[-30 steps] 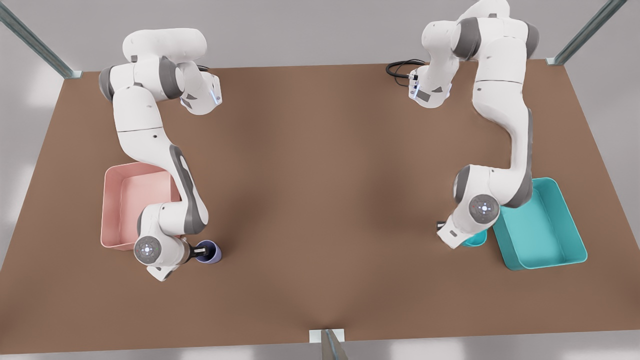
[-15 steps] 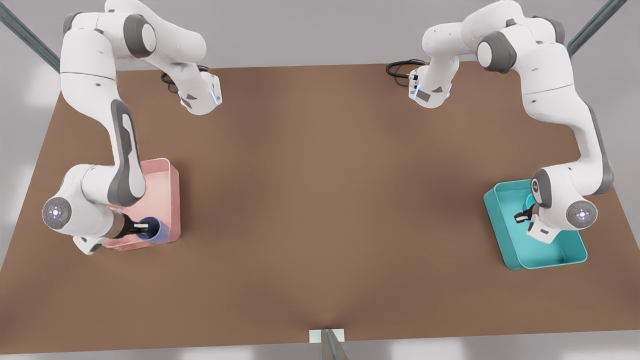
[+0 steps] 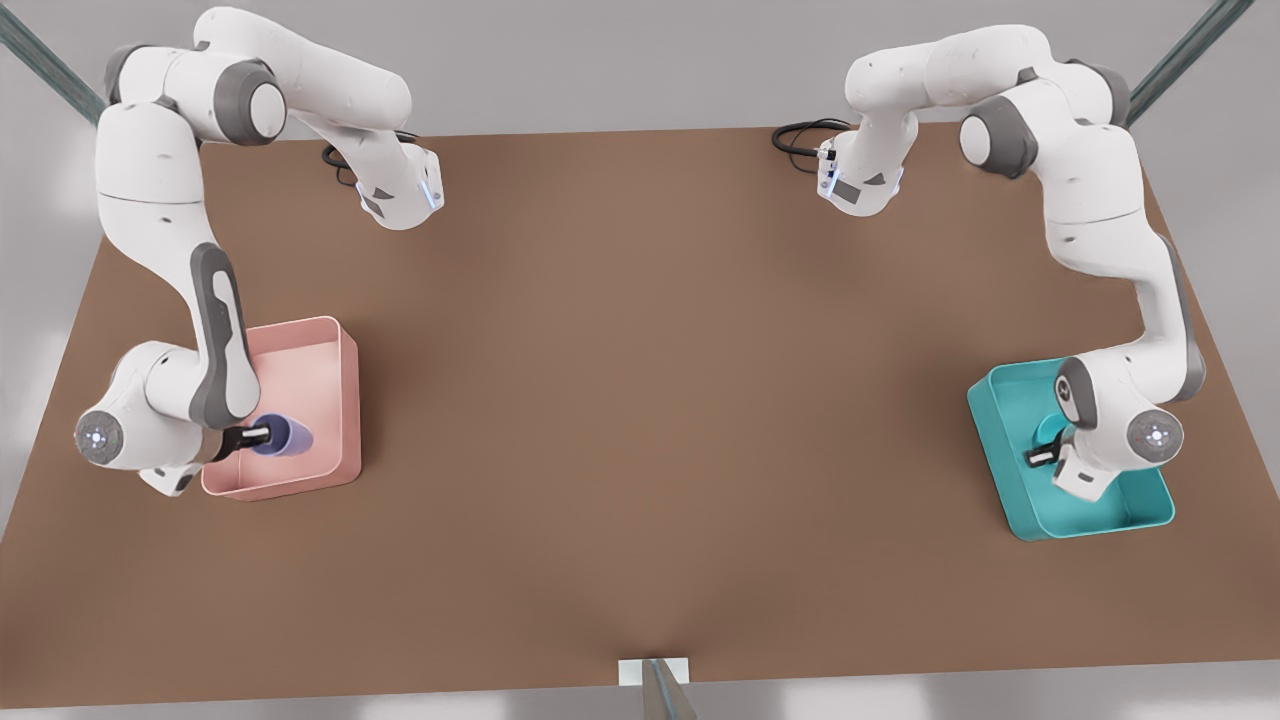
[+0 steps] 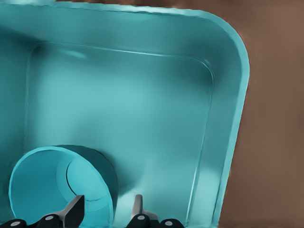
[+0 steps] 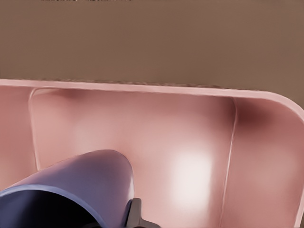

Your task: Put the bowls and cups in different boxes

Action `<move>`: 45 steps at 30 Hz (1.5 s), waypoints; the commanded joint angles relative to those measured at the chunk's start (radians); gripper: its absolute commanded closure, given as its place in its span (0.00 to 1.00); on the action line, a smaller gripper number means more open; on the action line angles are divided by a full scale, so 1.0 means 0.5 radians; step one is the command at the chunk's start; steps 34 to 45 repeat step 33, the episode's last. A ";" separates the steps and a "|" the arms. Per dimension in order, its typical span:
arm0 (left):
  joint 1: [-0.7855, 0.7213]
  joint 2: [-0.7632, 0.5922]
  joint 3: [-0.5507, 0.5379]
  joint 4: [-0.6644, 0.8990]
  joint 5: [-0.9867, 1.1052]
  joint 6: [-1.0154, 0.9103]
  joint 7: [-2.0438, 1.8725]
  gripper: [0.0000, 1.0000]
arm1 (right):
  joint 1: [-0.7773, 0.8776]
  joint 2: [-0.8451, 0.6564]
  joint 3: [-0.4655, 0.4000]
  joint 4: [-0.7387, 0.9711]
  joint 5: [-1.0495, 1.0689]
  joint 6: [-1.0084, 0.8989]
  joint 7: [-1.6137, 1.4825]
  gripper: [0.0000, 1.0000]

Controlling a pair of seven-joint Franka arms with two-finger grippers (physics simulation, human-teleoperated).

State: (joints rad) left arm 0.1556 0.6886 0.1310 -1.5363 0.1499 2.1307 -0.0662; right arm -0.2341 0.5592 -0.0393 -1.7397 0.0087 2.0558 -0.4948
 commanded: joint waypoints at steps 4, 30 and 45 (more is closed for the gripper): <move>-0.075 -0.589 -0.207 0.005 -0.008 -0.828 -0.003 0.00 | 0.002 0.029 0.005 -0.003 -0.011 0.208 -0.468 0.34; -0.287 -0.813 -0.234 0.315 -0.275 -1.365 -0.003 0.00 | 0.576 -0.766 0.072 0.749 -0.079 -1.452 1.073 0.00; -0.284 -0.813 -0.234 0.315 -0.269 -1.365 -0.003 0.00 | 0.576 -0.766 0.066 0.749 -0.079 -1.452 1.073 0.00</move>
